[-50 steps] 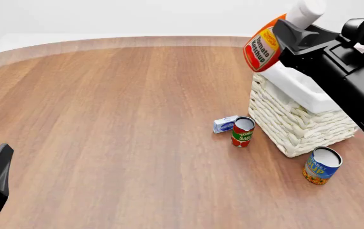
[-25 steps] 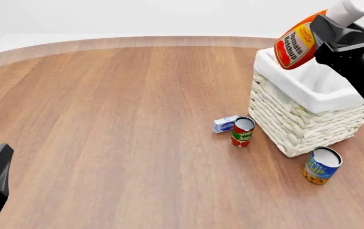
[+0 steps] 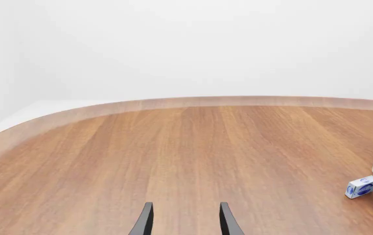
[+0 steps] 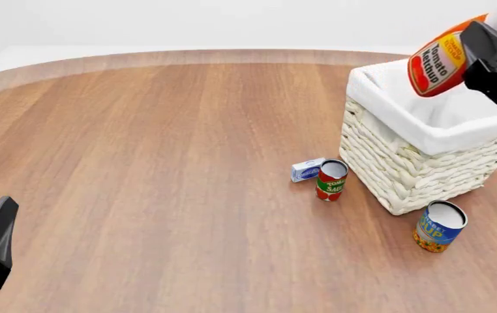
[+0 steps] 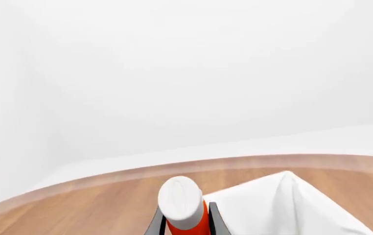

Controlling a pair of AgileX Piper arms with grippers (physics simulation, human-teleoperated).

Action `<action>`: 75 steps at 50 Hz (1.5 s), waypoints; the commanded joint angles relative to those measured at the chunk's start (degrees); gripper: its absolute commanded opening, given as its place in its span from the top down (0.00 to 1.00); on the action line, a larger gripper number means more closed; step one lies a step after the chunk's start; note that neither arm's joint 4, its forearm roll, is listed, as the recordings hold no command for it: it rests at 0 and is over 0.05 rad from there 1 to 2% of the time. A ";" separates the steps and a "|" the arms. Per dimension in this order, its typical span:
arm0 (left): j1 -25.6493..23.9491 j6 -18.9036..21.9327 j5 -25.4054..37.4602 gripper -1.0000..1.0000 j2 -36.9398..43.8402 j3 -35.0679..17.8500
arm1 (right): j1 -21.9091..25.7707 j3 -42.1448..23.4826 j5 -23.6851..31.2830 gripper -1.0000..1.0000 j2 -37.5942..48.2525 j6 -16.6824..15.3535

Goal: Pick up the ketchup, and put it in the basket.

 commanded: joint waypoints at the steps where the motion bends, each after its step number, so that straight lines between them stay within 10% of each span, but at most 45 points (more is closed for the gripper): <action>1: 0.00 0.00 0.00 0.00 0.00 0.00 | -2.46 0.09 1.11 1.00 -1.30 0.25; 75: 0.00 0.00 0.00 0.00 0.00 0.00 | -7.87 -2.78 8.44 1.00 4.89 -9.81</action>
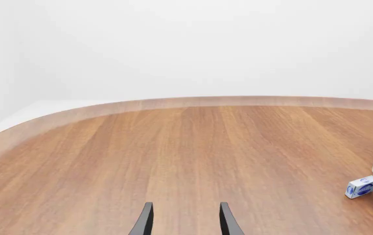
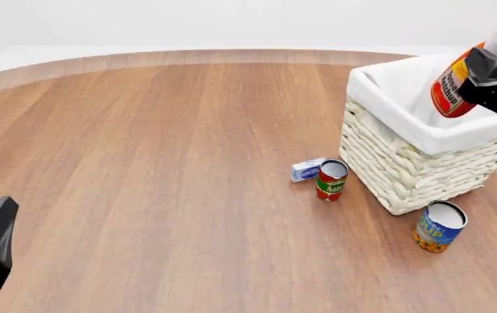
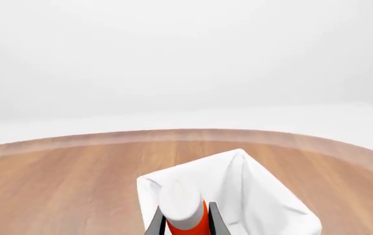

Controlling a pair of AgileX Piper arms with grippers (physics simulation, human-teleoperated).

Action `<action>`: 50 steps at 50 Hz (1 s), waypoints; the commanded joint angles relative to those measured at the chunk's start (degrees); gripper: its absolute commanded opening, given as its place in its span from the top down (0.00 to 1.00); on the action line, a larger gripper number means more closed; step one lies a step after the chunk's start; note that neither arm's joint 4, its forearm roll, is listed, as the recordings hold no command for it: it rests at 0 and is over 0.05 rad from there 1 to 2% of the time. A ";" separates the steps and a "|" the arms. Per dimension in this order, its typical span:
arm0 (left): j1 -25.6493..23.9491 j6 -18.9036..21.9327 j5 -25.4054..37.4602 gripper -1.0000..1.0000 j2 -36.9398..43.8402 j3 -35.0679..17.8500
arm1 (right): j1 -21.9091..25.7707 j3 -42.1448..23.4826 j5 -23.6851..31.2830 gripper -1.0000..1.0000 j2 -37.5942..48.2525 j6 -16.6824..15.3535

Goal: Pick up the ketchup, and put it in the basket.

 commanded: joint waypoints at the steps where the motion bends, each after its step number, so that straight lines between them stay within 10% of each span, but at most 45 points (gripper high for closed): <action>1: 0.00 0.00 0.00 0.00 0.00 0.00 | -0.74 -0.84 1.49 1.00 0.40 -0.97; 50: 0.00 0.00 0.00 0.00 0.00 0.00 | -0.50 -2.29 3.20 1.00 3.05 -5.11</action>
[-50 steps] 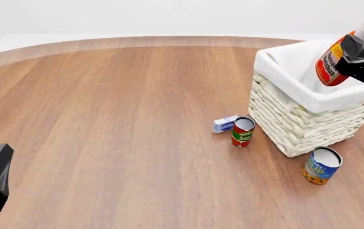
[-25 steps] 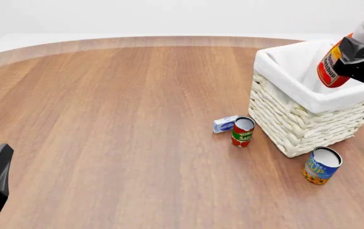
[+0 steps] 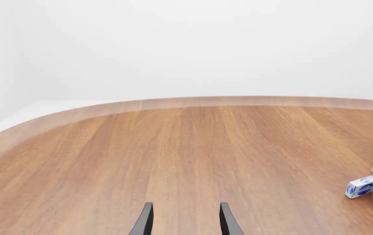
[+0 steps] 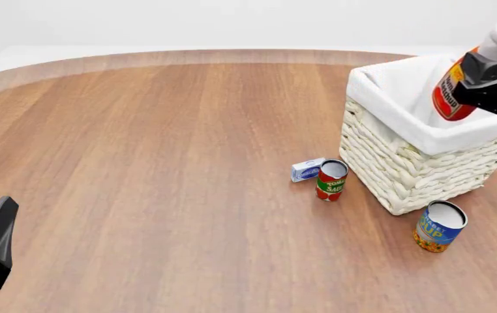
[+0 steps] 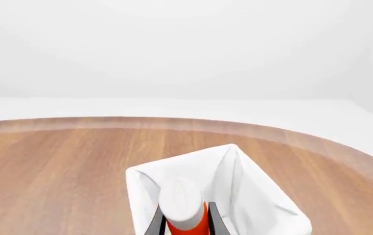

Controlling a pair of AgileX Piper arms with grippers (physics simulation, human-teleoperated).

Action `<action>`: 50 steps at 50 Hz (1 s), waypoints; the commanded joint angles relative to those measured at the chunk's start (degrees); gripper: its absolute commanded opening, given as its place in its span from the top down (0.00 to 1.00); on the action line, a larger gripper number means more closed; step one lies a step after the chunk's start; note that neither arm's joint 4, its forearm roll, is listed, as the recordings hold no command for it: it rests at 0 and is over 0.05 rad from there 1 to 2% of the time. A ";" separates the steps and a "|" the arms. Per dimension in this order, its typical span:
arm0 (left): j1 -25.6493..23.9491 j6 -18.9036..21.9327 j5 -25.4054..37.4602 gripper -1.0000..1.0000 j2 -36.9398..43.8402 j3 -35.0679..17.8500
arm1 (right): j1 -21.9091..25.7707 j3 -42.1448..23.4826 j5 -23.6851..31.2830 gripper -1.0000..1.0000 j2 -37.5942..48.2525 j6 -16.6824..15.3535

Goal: Pick up the ketchup, and put it in the basket.

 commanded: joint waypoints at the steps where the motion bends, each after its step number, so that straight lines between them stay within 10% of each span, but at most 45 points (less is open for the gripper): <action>1: 0.00 0.00 0.00 0.00 0.00 0.00 | 0.11 -0.18 -0.12 1.00 1.11 -0.25; 50: 0.00 0.00 0.00 0.00 0.00 0.00 | 1.28 -0.45 -2.08 1.00 7.43 -4.57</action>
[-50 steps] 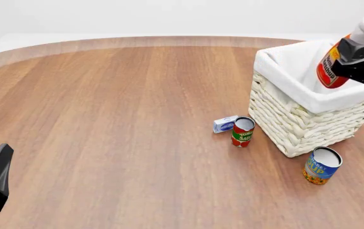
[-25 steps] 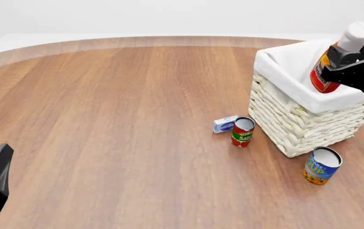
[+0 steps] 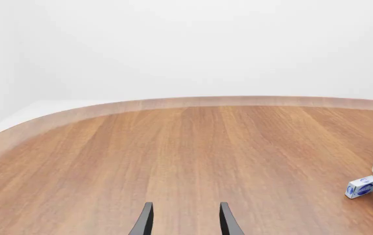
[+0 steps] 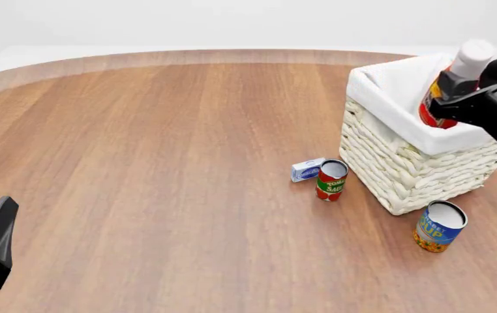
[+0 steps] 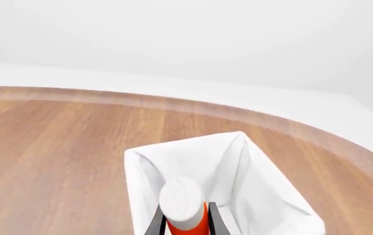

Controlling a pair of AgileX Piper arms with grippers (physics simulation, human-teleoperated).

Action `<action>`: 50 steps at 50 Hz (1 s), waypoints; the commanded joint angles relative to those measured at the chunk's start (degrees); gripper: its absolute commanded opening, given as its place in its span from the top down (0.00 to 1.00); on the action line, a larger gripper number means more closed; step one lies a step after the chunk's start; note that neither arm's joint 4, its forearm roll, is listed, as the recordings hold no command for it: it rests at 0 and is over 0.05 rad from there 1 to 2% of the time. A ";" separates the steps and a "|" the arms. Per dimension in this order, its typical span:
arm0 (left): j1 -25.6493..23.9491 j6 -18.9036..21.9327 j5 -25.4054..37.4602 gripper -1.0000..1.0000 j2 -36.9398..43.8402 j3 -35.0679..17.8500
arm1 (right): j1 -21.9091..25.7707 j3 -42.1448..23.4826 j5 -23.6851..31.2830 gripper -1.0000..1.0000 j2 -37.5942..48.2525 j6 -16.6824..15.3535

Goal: Pick up the ketchup, and put it in the basket.

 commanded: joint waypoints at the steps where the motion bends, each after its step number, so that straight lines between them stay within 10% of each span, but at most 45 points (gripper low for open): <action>1: 0.00 0.00 0.00 0.00 0.00 0.00 | 0.11 -0.25 -0.47 1.00 0.83 -0.17; 26: 0.00 0.00 0.00 0.00 0.00 0.00 | 0.37 -0.49 -0.41 1.00 1.50 0.35; 27: 0.00 0.00 0.00 0.00 0.00 0.00 | 0.39 -0.49 -0.40 0.00 1.48 0.35; 50: 0.00 0.00 0.00 0.00 0.00 0.00 | 1.06 -0.87 -0.25 0.00 1.32 1.41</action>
